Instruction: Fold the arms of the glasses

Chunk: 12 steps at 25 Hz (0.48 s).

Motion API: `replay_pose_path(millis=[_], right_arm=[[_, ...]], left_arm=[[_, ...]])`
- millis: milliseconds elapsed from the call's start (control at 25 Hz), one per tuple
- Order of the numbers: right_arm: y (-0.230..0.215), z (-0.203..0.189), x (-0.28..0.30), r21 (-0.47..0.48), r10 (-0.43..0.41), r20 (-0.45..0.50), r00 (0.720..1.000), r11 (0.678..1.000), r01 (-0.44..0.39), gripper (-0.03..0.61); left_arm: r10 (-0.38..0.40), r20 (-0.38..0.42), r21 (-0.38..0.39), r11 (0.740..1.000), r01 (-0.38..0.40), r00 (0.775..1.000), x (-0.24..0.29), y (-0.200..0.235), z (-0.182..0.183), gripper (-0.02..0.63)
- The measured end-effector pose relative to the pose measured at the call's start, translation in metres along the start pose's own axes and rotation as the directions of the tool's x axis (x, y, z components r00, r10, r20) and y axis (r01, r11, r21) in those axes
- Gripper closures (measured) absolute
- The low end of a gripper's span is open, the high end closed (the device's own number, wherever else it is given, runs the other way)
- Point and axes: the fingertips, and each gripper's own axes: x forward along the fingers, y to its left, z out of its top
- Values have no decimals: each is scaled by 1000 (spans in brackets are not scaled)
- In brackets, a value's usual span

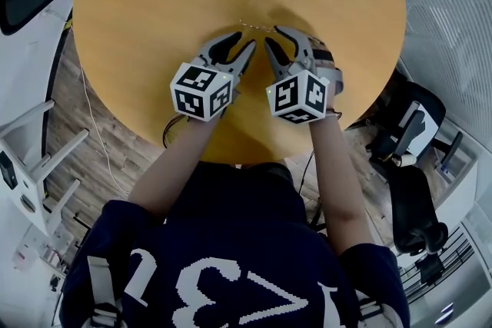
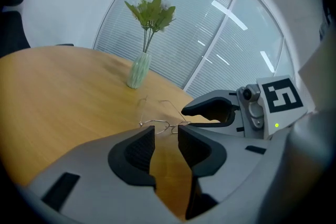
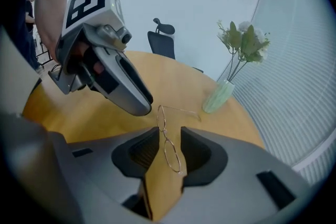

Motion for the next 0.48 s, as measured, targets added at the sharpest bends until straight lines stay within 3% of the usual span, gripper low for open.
replay_pose_path(millis=[280,400,480], right_arm=[[1,-34,-7,-62,-37,-102,994,998,31,417],[-1,-48,-19,-29,-53,-121,991,998,50,417],[-2,-56,-26,-6,-63,-127,990,998,63,417]], left_arm=[[-125,-30,-216,969,116,992,32,-23,-16,485],[-127,-5,-318,941,119,992,42,-22,-13,486],[-111,24,-404,908,111,994,46,-17,-10,486]])
